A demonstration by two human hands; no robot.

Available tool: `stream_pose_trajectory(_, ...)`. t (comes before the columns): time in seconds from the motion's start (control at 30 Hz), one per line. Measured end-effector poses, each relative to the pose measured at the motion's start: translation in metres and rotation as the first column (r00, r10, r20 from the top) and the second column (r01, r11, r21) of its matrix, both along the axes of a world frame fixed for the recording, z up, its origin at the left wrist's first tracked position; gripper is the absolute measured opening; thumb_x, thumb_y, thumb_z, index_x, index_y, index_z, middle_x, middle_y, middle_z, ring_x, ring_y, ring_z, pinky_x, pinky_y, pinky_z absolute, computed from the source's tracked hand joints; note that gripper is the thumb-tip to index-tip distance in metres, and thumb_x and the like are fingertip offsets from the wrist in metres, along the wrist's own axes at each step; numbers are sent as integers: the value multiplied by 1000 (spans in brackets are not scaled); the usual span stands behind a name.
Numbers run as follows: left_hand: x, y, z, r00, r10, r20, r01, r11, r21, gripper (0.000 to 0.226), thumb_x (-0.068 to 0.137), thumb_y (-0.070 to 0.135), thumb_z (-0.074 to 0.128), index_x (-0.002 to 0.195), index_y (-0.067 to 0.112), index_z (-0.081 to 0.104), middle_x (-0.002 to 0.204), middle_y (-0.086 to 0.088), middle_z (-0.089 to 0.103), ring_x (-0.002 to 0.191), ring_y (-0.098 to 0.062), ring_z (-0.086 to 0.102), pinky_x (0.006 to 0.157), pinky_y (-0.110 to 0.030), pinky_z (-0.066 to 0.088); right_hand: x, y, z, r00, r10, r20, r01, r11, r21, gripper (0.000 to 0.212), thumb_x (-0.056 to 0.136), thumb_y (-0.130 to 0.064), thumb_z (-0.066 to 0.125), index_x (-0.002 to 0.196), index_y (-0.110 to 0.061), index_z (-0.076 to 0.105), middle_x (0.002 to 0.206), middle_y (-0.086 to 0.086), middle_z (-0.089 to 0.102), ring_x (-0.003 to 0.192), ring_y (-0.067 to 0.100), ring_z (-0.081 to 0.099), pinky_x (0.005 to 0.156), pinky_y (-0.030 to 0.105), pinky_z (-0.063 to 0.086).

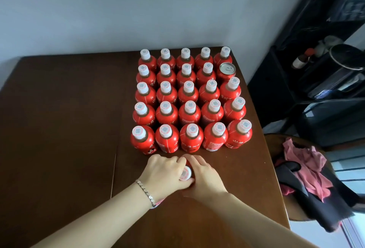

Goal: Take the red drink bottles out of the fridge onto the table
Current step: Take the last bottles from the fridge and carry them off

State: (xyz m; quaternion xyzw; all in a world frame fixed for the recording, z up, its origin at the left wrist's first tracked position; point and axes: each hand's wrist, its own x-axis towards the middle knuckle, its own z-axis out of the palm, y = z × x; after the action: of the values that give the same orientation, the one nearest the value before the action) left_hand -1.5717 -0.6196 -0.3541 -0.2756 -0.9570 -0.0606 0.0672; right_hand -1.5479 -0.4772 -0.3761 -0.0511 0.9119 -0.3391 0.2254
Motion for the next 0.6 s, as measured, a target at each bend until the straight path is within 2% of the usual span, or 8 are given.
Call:
stream_pose_trajectory(0.1,-4,-19,4,997,58,-43,-55,996,66,53,65,67,43,57,17,59,42,6,52,32,-13,50,37,-19,33,1,-15,-3,978,-199,60,204,975,-86,71,58,-33,77,122,-30,48,109,-11,55,102,16,60,81,25,47)
stream_pose_trajectory(0.17,-6,-31,4,991,113,-69,-109,992,57,56,66,69,44,58,15,58,45,5,52,32,-15,49,36,-19,32,2,-27,-7,954,-296,42,298,948,-112,67,57,-36,79,117,-31,49,107,-14,56,100,14,61,77,21,45)
stream_pose_trajectory(0.23,-9,-43,-1,983,166,-76,-166,986,9,57,65,69,50,57,13,57,47,3,51,31,-17,48,36,-20,28,0,-39,-9,943,-332,23,332,935,-129,71,60,-36,79,123,-28,48,115,-12,55,103,15,61,78,22,46)
stream_pose_trajectory(0.33,-10,-58,-10,972,233,-31,-234,972,-6,51,48,52,84,59,11,57,53,-2,51,33,-20,49,39,-22,23,-5,-56,-9,938,-345,32,346,929,-128,80,66,-35,78,135,-24,39,130,-7,48,114,18,56,84,28,47)
stream_pose_trajectory(0.43,-4,-67,-13,947,307,94,-317,941,116,50,49,39,90,82,11,64,74,-3,60,47,-23,60,38,-23,31,-5,-69,-7,921,-376,100,386,916,-108,96,71,-36,79,145,-18,21,141,2,34,124,22,49,91,31,46)
stream_pose_trajectory(0.5,1,-68,-4,854,429,295,-500,834,235,56,66,38,81,110,13,58,101,-2,59,77,-24,66,53,-30,49,-6,-71,-4,897,-405,176,423,903,-77,108,72,-36,79,149,-17,6,144,7,28,125,27,49,96,34,44)
stream_pose_trajectory(0.57,4,-70,1,643,536,548,-732,640,233,64,75,45,72,126,17,47,119,-2,52,102,-23,59,75,-33,50,-8,-73,0,868,-429,252,457,887,-63,112,73,-36,79,150,-17,0,140,12,32,121,30,52,96,35,44)
stream_pose_trajectory(0.6,3,-72,3,485,518,705,-838,505,206,68,76,51,68,129,17,44,126,-4,50,110,-23,55,84,-35,48,-10,-74,0,853,-442,279,479,874,-79,111,73,-34,79,150,-18,-1,139,14,35,121,31,53,96,36,44)
